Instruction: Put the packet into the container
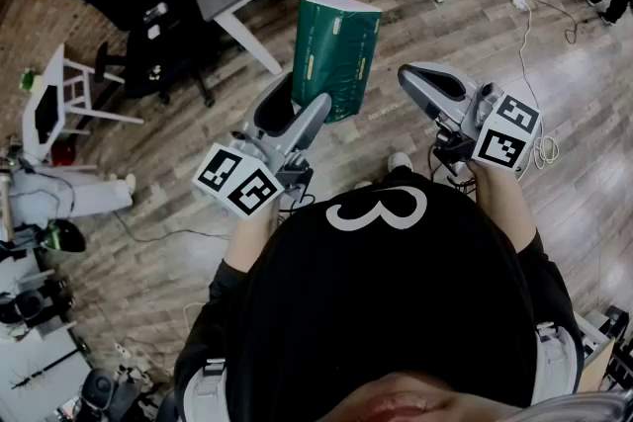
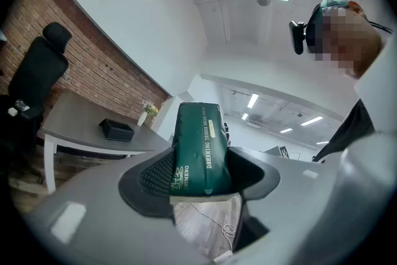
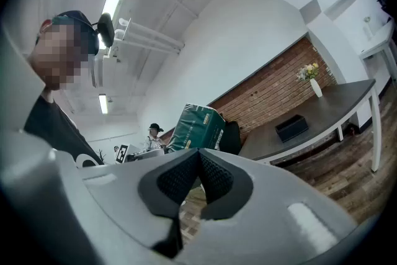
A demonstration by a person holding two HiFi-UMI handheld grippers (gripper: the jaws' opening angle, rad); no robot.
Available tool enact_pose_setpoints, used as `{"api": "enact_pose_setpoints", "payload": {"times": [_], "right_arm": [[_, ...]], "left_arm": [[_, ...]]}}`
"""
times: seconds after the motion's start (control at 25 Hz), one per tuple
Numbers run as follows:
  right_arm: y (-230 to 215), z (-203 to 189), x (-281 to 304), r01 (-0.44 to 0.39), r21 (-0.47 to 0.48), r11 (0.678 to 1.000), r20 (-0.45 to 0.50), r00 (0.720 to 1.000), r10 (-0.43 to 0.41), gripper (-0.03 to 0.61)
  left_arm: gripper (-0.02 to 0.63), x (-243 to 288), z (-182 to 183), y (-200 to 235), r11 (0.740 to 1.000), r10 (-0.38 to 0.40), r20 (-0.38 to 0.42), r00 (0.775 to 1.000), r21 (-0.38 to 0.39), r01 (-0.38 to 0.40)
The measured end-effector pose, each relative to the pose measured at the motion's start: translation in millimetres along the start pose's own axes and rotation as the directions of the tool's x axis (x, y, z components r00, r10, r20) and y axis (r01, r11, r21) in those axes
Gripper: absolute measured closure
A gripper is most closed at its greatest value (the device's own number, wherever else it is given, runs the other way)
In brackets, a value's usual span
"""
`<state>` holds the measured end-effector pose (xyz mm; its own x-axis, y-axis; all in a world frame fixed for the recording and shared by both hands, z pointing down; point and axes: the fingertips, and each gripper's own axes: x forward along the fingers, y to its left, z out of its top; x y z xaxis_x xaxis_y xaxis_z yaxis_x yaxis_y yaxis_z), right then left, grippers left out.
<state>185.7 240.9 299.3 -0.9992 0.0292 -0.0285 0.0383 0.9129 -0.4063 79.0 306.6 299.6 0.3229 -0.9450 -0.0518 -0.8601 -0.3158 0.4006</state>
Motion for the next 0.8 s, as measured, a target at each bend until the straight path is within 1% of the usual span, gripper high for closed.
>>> {"api": "enact_pose_setpoints", "payload": {"times": [0.56,0.8], "right_arm": [[4.9,1.7,3.1,-0.001,-0.011,1.0,-0.011,1.0,0.001,0.577],[6.1,4.0,3.5,0.0,-0.008,1.0,0.001,1.0,0.0,0.577]], "left_arm": [[0.327,-2.5,7.2,-2.9,1.0,-0.012,0.016,1.0,0.009,0.012],[0.328,-3.1,9.2,-4.2,1.0,-0.018,0.029,0.999,0.012,0.018]]}}
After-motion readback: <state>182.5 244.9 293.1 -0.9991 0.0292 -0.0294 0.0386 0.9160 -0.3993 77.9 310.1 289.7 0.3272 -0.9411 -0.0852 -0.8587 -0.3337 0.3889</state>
